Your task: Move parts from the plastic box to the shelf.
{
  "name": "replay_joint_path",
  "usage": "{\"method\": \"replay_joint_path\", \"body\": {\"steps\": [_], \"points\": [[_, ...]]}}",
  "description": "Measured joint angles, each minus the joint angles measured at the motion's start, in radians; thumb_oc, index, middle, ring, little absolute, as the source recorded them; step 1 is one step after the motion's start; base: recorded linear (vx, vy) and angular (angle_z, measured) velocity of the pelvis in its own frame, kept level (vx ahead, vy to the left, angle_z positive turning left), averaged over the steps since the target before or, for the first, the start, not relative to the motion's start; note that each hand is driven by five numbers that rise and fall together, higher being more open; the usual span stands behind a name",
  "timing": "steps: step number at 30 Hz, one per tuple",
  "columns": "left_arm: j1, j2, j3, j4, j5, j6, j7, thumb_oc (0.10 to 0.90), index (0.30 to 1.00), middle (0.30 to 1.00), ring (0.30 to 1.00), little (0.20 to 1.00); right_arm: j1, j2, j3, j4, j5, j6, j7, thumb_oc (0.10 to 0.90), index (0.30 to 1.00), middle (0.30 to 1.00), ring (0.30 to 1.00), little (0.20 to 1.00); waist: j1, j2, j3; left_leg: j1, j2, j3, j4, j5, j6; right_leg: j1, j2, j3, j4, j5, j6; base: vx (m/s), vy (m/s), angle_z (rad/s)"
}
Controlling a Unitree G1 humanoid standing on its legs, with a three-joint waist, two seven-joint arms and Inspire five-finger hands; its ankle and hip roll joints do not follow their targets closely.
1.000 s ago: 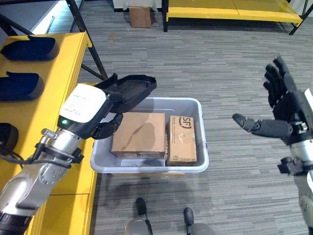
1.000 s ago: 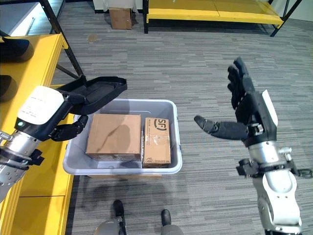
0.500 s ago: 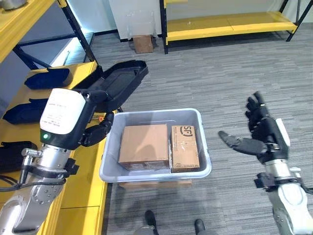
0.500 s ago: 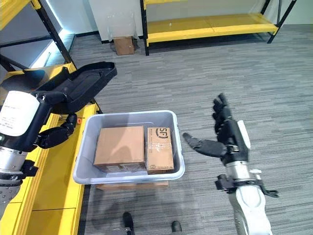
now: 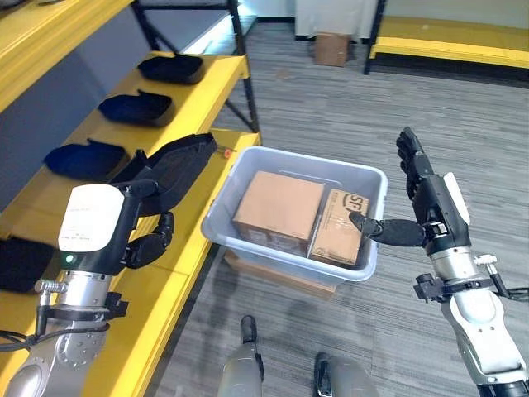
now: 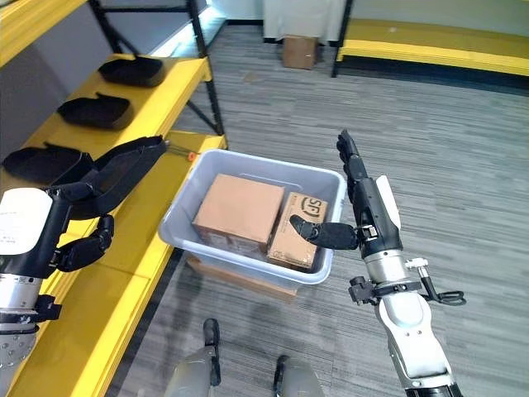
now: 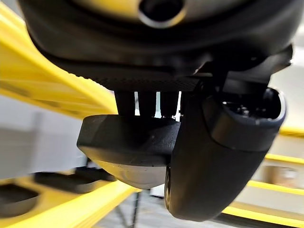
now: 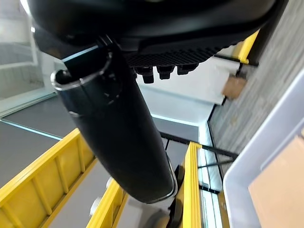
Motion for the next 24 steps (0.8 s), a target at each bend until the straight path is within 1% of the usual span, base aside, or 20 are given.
{"method": "replay_joint_path", "body": {"steps": [1,2,3,4,5,6,7,8,9,10,11,12,13,15,17,20,24], "points": [[-0.004,-0.018,0.002,-0.007,0.0,-0.012,0.001,0.4,0.3,0.3,0.3,0.3,0.036,0.011,-0.036,-0.023,0.0,-0.003,-0.004,0.9,1.0,1.0,1.0,1.0,-0.02,0.0,-0.001,0.026,0.021,0.012,0.024,-0.008,-0.012,0.026,-0.014,-0.042,-0.036,0.003,-0.003,-0.05,0.116,1.2],[-0.008,-0.032,0.003,-0.014,-0.001,-0.016,0.004,0.4,0.3,0.3,0.3,0.3,0.048,0.008,-0.067,-0.032,0.0,-0.005,-0.004,0.9,1.0,1.0,1.0,1.0,-0.034,0.001,-0.004,0.072,0.04,0.029,0.019,-0.009,-0.016,0.033,-0.026,-0.067,-0.046,0.008,0.003,-0.05,0.114,1.07],[-0.017,-0.031,0.001,-0.014,0.0,-0.021,0.003,0.4,0.3,0.3,0.3,0.3,0.055,0.01,-0.087,-0.035,0.0,-0.009,-0.005,0.9,1.0,1.0,1.0,1.0,-0.036,0.003,-0.004,0.106,0.063,0.037,0.019,-0.022,-0.026,0.039,-0.045,-0.101,-0.049,0.02,0.014,-0.05,0.162,0.98],[-0.031,-0.031,-0.007,-0.016,0.0,-0.025,0.001,0.4,0.3,0.3,0.3,0.3,0.074,0.021,-0.118,-0.04,0.001,-0.01,-0.01,0.9,1.0,1.0,1.0,1.0,-0.062,0.009,-0.009,0.141,0.095,0.081,0.013,-0.015,-0.045,0.057,-0.051,-0.135,-0.06,0.029,0.03,0.02,0.143,0.9],[-0.035,-0.031,-0.006,-0.022,0.0,-0.031,0.001,0.4,0.3,0.3,0.3,0.3,0.082,0.024,-0.134,-0.044,0.002,-0.011,-0.014,0.9,1.0,1.0,1.0,1.0,-0.073,0.01,-0.01,0.174,0.105,0.084,-0.015,-0.007,-0.049,0.057,-0.067,-0.144,-0.057,0.033,0.034,0.05,0.192,0.98],[-0.036,-0.032,-0.007,-0.027,0.0,-0.042,0.002,0.4,0.3,0.3,0.3,0.3,0.088,0.022,-0.155,-0.045,0.002,-0.011,-0.021,0.9,1.0,1.0,1.0,1.0,-0.084,0.033,-0.023,0.23,0.102,0.088,-0.081,0.041,-0.053,0.053,-0.072,-0.157,-0.054,0.038,0.049,0.04,0.211,0.66],[-0.037,-0.033,-0.014,-0.03,0.0,-0.044,0.001,0.4,0.3,0.3,0.3,0.3,0.093,0.021,-0.164,-0.048,0.001,-0.011,-0.023,0.9,1.0,1.0,1.0,1.0,-0.092,0.055,-0.036,0.251,0.098,0.082,-0.129,0.079,-0.054,0.051,-0.069,-0.171,-0.057,0.043,0.06,-0.01,0.239,0.79],[-0.052,-0.029,-0.024,-0.031,0.0,-0.047,0.0,0.4,0.3,0.3,0.3,0.3,0.104,0.033,-0.177,-0.053,0.0,-0.017,-0.031,0.9,1.0,1.0,1.0,1.0,-0.11,0.076,-0.049,0.276,0.083,0.093,-0.225,0.078,-0.081,0.049,-0.086,-0.18,-0.054,0.052,0.075,-0.06,0.296,1.09],[-0.082,-0.031,-0.042,-0.034,-0.001,-0.044,0.0,0.4,0.3,0.3,0.3,0.3,0.117,0.042,-0.182,-0.055,-0.002,-0.019,-0.044,0.9,1.0,1.0,1.0,1.0,-0.129,0.074,-0.051,0.269,0.052,0.122,-0.257,0.091,-0.093,0.054,-0.12,-0.204,-0.058,0.067,0.093,-0.02,0.288,1.17],[-0.087,-0.032,-0.045,-0.039,0.0,-0.044,0.0,0.4,0.3,0.3,0.3,0.3,0.121,0.043,-0.183,-0.055,-0.008,-0.02,-0.046,0.9,1.0,1.0,1.0,1.0,-0.129,0.074,-0.053,0.268,0.034,0.14,-0.27,0.09,-0.093,0.06,-0.131,-0.208,-0.072,0.081,0.112,0.0,0.188,0.89],[-0.086,-0.032,-0.044,-0.049,-0.001,-0.042,0.0,0.4,0.3,0.3,0.3,0.3,0.128,0.046,-0.175,-0.054,-0.025,-0.02,-0.044,0.9,1.0,1.0,1.0,1.0,-0.119,0.075,-0.061,0.269,0.014,0.138,-0.291,0.09,-0.092,0.064,-0.142,-0.208,-0.096,0.1,0.119,0.03,0.235,0.38],[-0.081,-0.028,-0.04,-0.054,-0.001,-0.042,0.0,0.4,0.3,0.3,0.3,0.3,0.13,0.048,-0.166,-0.054,-0.039,-0.02,-0.039,0.9,1.0,1.0,1.0,1.0,-0.1,0.078,-0.065,0.269,0.004,0.138,-0.304,0.09,-0.092,0.064,-0.146,-0.199,-0.109,0.117,0.116,0.03,0.27,0.28],[-0.08,-0.028,-0.04,-0.054,-0.001,-0.037,0.0,0.4,0.3,0.3,0.3,0.3,0.131,0.057,-0.156,-0.052,-0.042,-0.021,-0.037,0.9,1.0,1.0,1.0,1.0,-0.093,0.078,-0.068,0.267,-0.007,0.135,-0.31,0.09,-0.091,0.072,-0.152,-0.191,-0.124,0.143,0.124,0.05,0.311,0.27],[-0.056,-0.03,-0.036,-0.054,-0.001,-0.036,0.006,0.4,0.3,0.3,0.3,0.3,0.134,0.098,-0.144,-0.05,-0.04,-0.021,-0.038,0.9,1.0,1.0,1.0,1.0,-0.081,0.067,-0.1,0.266,-0.026,0.136,-0.339,0.089,-0.09,0.098,-0.15,-0.193,-0.203,0.172,0.16,0.05,0.235,0.22],[-0.03,-0.032,-0.029,-0.054,0.0,-0.035,0.007,0.4,0.3,0.3,0.3,0.3,0.134,0.115,-0.136,-0.048,-0.037,-0.022,-0.032,0.9,1.0,1.0,1.0,1.0,-0.074,0.059,-0.111,0.277,-0.041,0.139,-0.368,0.089,-0.09,0.114,-0.147,-0.19,-0.254,0.198,0.188,0.02,0.168,-0.05],[-0.006,-0.061,-0.028,-0.053,0.004,-0.034,0.007,0.4,0.3,0.3,0.3,0.3,0.135,0.117,-0.125,-0.04,-0.037,-0.021,-0.03,0.9,1.0,1.0,1.0,1.0,-0.069,0.041,-0.123,0.28,-0.055,0.144,-0.384,0.085,-0.083,0.12,-0.145,-0.166,-0.308,0.23,0.216,0.01,0.18,-0.17],[-0.003,-0.067,-0.028,-0.053,0.01,-0.035,0.007,0.4,0.3,0.3,0.3,0.3,0.147,0.117,-0.122,-0.038,-0.038,-0.02,-0.03,0.9,1.0,1.0,1.0,1.0,-0.064,0.025,-0.138,0.276,-0.058,0.142,-0.395,0.089,-0.079,0.129,-0.136,-0.164,-0.352,0.265,0.217,0.0,0.209,-0.04]]}}
